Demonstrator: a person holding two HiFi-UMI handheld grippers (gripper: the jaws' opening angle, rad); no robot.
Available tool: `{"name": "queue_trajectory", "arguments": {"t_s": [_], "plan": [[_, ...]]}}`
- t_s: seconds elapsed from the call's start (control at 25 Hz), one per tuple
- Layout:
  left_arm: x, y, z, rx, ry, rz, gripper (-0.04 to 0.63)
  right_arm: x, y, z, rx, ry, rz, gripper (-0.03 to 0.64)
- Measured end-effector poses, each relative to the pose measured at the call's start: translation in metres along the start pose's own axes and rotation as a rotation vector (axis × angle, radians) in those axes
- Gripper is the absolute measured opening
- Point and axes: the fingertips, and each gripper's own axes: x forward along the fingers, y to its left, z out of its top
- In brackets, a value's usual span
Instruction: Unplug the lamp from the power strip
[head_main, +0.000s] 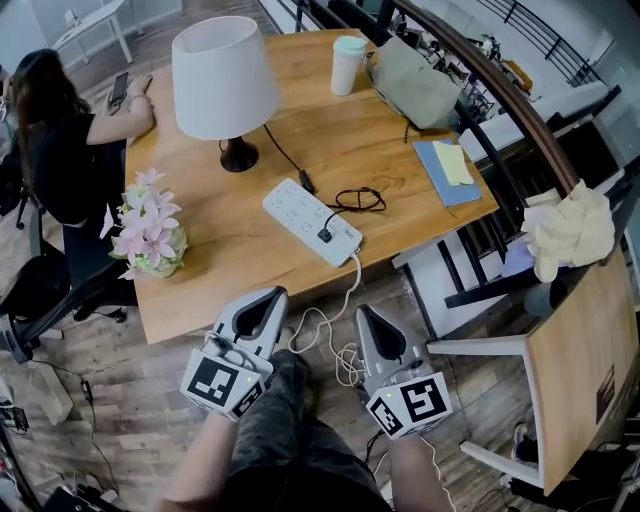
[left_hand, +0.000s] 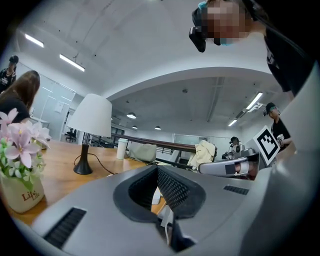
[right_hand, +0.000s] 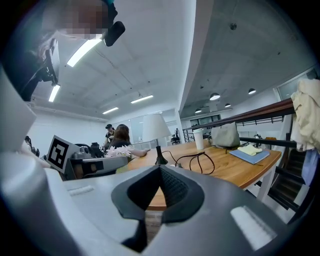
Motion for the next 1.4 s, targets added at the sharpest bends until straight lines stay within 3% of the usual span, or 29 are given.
{"name": "queue_trajectory", "arguments": {"t_s": [0.08,0.16,0.56,0.8,1.0,1.2,1.4], "plan": [[0.014,0.007,-0.005,0.0,0.013,-0.008,-0.003,0.013,-0.006,-0.003,-0.002,0.018,0.007,0.009],[0.026,0.015,-0.011,-0.004,0.033,-0.011,-0.003,0.028,-0.011,-0.007,-0.009,0.04,0.022,0.051],[0.089,0.047,-0.049,0.037,0.178,-0.031,-0.003,0.109,-0.034,-0.028,-0.091,0.127,0.06,0.066],[0.12,0.065,-0.075,0.131,0.296,-0.041,-0.003,0.144,-0.044,-0.046,-0.18,0.204,0.083,0.084],[0.138,0.078,-0.094,0.172,0.389,-0.02,-0.003,0.166,-0.052,-0.059,-0.167,0.246,0.092,0.086],[0.151,0.082,-0.102,0.166,0.422,-0.045,-0.003,0.176,-0.051,-0.068,-0.168,0.295,0.105,0.086],[0.158,0.079,-0.108,0.188,0.459,-0.067,-0.003,0.178,-0.055,-0.069,-0.152,0.282,0.088,0.083]]}}
